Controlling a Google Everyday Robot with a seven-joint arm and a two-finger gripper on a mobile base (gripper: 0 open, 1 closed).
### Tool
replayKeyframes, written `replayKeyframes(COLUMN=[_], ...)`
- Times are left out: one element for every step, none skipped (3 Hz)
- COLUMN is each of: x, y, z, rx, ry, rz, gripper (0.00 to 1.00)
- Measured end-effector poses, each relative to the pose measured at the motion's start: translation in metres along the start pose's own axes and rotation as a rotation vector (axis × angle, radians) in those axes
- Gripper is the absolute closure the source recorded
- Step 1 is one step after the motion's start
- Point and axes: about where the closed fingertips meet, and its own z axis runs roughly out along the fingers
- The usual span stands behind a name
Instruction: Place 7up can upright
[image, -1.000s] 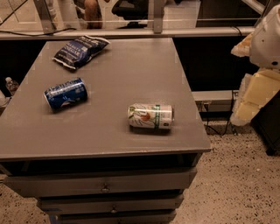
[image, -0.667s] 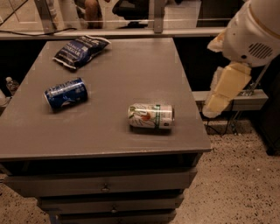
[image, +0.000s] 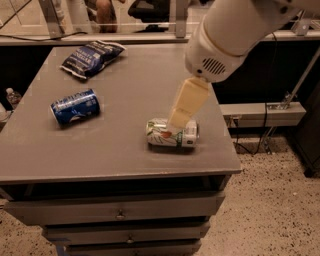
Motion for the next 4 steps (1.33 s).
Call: replayKeyframes(x=[-0.013,-0.011,-0.004,0.0], y=[0.011,0.021,0.03,0.036], z=[0.046,0.08,0.103,0.118], rx=[-0.025,-0.054,-0.075,-0.094], ry=[0.015,0.043,0.075,0.102], rz=[0.012,0.027,0.035,0.044], gripper=[0.0,0.0,0.0,0.0])
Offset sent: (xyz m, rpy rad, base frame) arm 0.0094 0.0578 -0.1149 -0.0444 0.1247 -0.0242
